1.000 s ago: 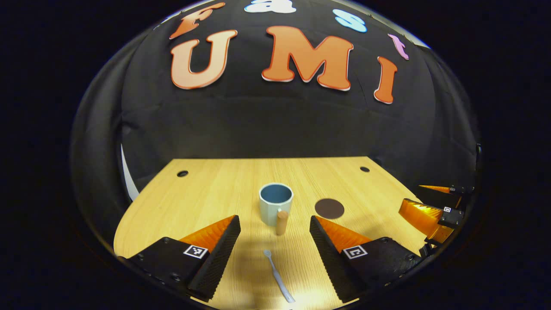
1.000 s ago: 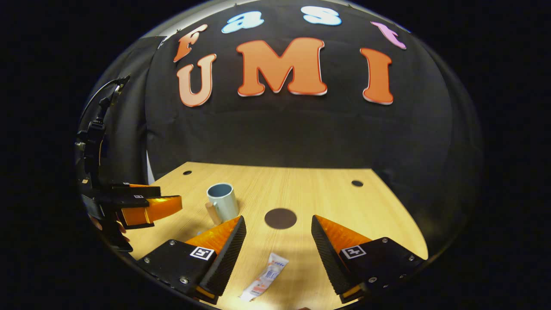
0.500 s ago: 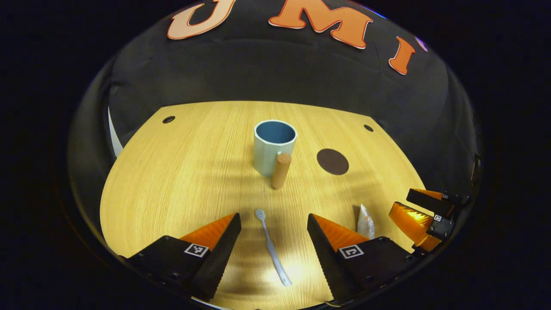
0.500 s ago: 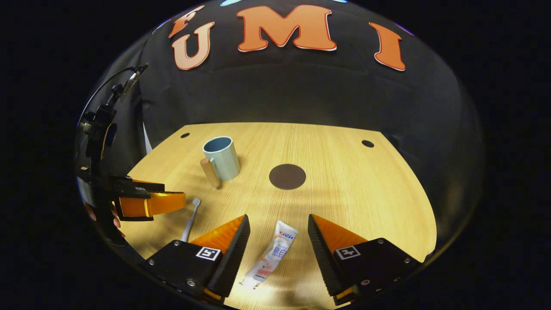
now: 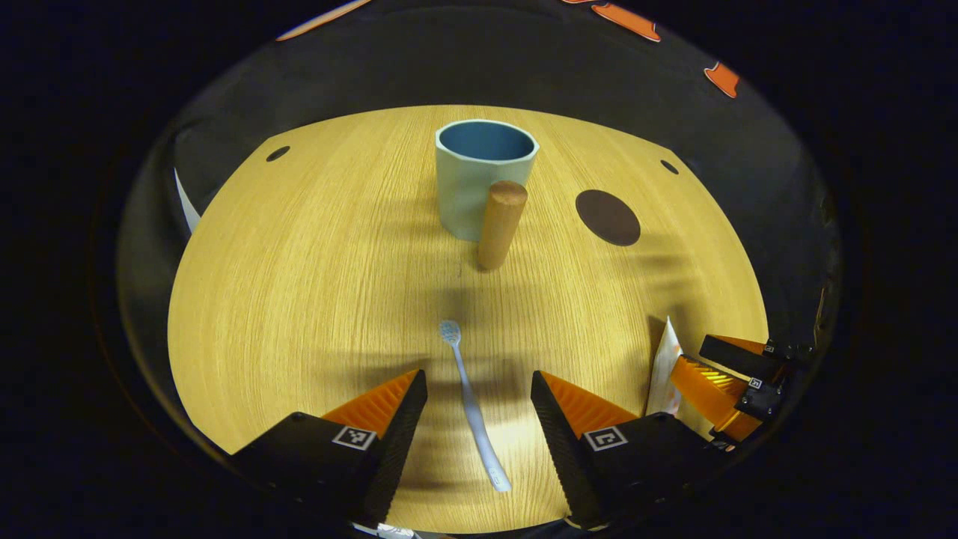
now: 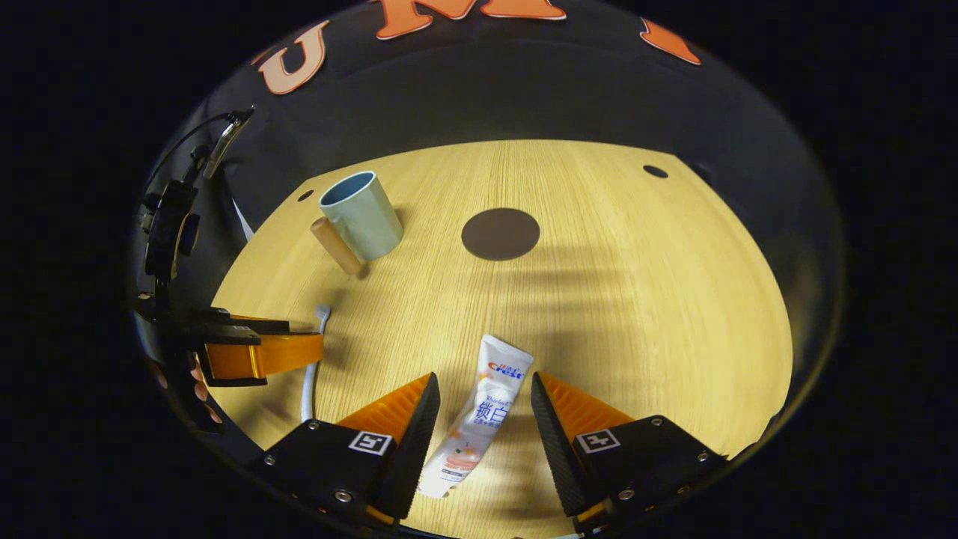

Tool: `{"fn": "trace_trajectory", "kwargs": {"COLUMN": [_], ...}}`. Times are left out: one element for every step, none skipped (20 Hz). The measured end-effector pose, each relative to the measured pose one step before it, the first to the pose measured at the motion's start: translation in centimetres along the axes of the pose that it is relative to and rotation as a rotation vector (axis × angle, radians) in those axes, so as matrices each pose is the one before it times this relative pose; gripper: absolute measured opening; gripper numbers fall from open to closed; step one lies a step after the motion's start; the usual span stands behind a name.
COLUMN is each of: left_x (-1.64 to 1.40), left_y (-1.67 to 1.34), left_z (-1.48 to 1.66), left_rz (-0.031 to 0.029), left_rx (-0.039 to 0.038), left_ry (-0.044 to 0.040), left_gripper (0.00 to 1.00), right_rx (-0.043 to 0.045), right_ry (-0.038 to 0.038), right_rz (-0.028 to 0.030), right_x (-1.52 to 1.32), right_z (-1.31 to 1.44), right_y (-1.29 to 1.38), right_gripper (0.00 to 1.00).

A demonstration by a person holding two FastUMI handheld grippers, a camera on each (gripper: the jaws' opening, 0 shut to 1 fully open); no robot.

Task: Put the toothbrush and toothpaste on the desktop into the cup, then pick up the cup and place it on the coaster on the desktop.

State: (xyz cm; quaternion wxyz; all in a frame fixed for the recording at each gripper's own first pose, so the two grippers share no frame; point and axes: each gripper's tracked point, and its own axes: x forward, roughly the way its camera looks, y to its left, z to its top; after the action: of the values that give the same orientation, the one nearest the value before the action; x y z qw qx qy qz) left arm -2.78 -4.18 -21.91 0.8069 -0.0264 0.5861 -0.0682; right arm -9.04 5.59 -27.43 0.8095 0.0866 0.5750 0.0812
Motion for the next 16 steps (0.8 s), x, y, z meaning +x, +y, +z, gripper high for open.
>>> {"fn": "trace_trajectory", "kwargs": {"left_x": [0.474,0.43,0.843,-0.024,0.209,0.18,-0.087,-0.082,-0.215,-0.169,-0.083,0.107,0.011,0.55,0.122,-0.684], "left_y": [-0.259,0.247,0.477,-0.009,0.124,0.174,0.083,-0.254,0.126,0.278,0.066,0.558,0.271,0.293,0.163,-0.599], "left_z": [-0.357,-0.555,-0.309,-0.254,0.129,0.098,-0.085,0.339,0.331,-0.067,0.321,0.013,0.133,-0.483,0.373,-0.438], "left_rz": [0.00142,0.01935,0.02673,0.00552,0.0104,0.00644,0.0103,0.00515,0.00687,0.0039,0.01184,0.00392,-0.00392,-0.00187,-0.00647,-0.0043], "left_rx": [-0.00738,0.00133,0.00629,-0.01115,-0.00828,-0.0097,-0.00642,-0.00813,-0.00146,-0.00357,-0.00575,-0.00811,-0.00423,-0.00277,0.00207,-0.00148], "left_ry": [0.02295,0.02882,0.02813,0.01367,0.00643,0.00648,0.01616,-0.00724,0.00329,0.00907,-0.01683,0.00363,-0.00943,0.00359,-0.00555,0.0028], "left_gripper": [0.87,0.79,0.75,0.71,0.66,0.51,0.47,0.47,0.43,0.4,0.4,0.34,0.27,0.24,0.25,0.25], "right_rx": [-0.00145,0.00651,0.01096,0.00804,0.01289,0.01267,0.00805,0.00665,0.00523,0.01095,0.01928,0.00819,-0.00433,-0.00408,-0.00718,-0.00129], "right_ry": [0.02041,0.01761,0.01855,0.01202,0.00361,0.00727,0.00681,-0.00628,0.00464,0.00154,0.00137,-0.00379,0.0007,-0.01224,-0.0021,-0.00526], "right_rz": [-0.01086,0.00307,0.01178,0.00928,0.00939,0.00607,0.00816,-0.00157,0.00619,0.02005,0.01676,0.01303,0.01307,0.00652,0.00962,0.00953], "right_x": [0.501,0.269,0.217,0.374,0.355,0.213,0.032,-0.319,-0.001,-0.269,-0.048,-0.036,0.079,-0.143,0.16,0.02], "right_z": [-0.327,-0.277,-0.117,-0.254,0.037,-0.118,-0.01,0.125,0.214,0.11,-0.04,0.055,-0.044,0.136,0.016,-0.05], "right_y": [-0.323,0.03,0.271,0.139,0.093,0.108,-0.12,-0.547,-0.221,0.269,-0.036,0.057,0.115,-0.015,0.074,0.145], "right_gripper": [0.75,0.74,0.74,0.74,0.72,0.65,0.63,0.59,0.48,0.46,0.42,0.4,0.37,0.36,0.34,0.33]}}
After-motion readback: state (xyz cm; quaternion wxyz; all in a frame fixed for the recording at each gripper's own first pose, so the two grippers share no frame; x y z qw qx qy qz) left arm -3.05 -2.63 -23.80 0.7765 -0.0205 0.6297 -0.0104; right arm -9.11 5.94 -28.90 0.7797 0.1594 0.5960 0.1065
